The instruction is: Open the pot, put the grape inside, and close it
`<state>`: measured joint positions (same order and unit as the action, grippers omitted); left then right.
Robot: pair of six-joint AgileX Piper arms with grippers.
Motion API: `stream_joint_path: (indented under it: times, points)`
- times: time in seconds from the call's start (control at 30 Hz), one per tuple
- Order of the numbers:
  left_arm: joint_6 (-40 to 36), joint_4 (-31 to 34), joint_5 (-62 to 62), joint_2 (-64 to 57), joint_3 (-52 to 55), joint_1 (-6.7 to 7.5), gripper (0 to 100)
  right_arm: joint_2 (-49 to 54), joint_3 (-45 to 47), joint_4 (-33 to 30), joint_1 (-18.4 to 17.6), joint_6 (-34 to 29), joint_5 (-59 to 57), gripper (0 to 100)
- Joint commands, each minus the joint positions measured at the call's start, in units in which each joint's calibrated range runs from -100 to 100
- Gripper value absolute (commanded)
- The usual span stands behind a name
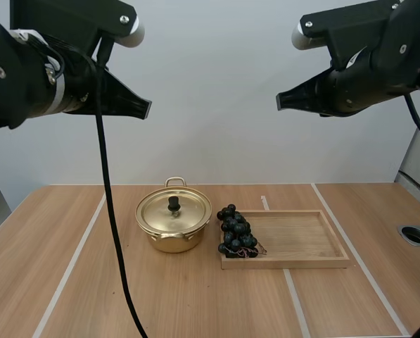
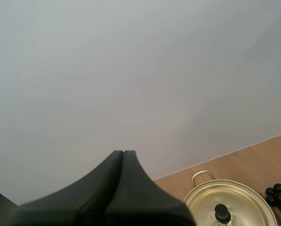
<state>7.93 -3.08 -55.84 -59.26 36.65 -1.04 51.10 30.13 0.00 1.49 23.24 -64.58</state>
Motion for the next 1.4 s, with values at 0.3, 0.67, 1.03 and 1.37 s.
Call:
stream_joint_path:
  times: [0.3,0.67,1.03,1.37]
  points:
    - [2.75,0.81,0.67,0.34,-0.36,-0.08,100,0.18,-0.65,0.57,0.22,5.93,2.20,100]
    - [9.39,-0.75,-15.70,17.22,-10.77,-0.08,100,-1.43,-0.65,6.63,0.22,8.33,-0.43,100]
    - [13.10,-12.58,-22.55,34.77,-15.21,2.56,100,-9.42,-0.65,9.41,0.22,8.54,-5.71,100]
    - [12.58,-12.46,-22.24,48.84,-15.21,5.31,100,-10.10,-0.65,13.82,0.22,11.09,-6.68,100]
